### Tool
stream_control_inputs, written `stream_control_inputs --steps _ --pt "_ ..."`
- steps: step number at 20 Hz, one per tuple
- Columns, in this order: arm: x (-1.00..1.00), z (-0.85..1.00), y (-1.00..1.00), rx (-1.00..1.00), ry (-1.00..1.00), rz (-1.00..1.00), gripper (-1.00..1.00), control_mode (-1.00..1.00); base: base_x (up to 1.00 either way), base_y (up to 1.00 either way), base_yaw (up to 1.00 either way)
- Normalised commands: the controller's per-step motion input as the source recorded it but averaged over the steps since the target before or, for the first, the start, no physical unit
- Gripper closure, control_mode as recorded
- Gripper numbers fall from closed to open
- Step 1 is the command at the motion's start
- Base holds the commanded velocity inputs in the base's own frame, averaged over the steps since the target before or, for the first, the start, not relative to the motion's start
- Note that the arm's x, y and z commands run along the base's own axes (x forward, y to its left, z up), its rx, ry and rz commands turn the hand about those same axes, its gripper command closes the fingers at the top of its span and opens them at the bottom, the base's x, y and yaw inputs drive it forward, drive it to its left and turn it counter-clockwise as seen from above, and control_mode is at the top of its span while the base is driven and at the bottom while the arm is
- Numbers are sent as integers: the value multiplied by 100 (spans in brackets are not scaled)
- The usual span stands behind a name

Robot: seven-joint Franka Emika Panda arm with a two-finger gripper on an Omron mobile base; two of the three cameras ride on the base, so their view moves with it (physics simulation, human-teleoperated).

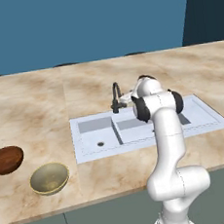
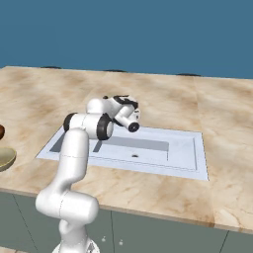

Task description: Rinse each bowl for a few seconds and place them down in the sink or on the counter.

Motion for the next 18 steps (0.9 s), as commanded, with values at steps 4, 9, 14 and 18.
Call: stream_control_inputs --steps 4,9,14,18 --pt "-1 -23 -52 4 8 -8 -100 -100 0 0 0" --pt "-1 -31 -53 5 10 -7 -100 -100 0 0 0" --pt "-8 -34 -63 6 10 -6 -100 -100 0 0 0" --pt "-13 -43 -67 6 12 -5 -100 -100 0 0 0"
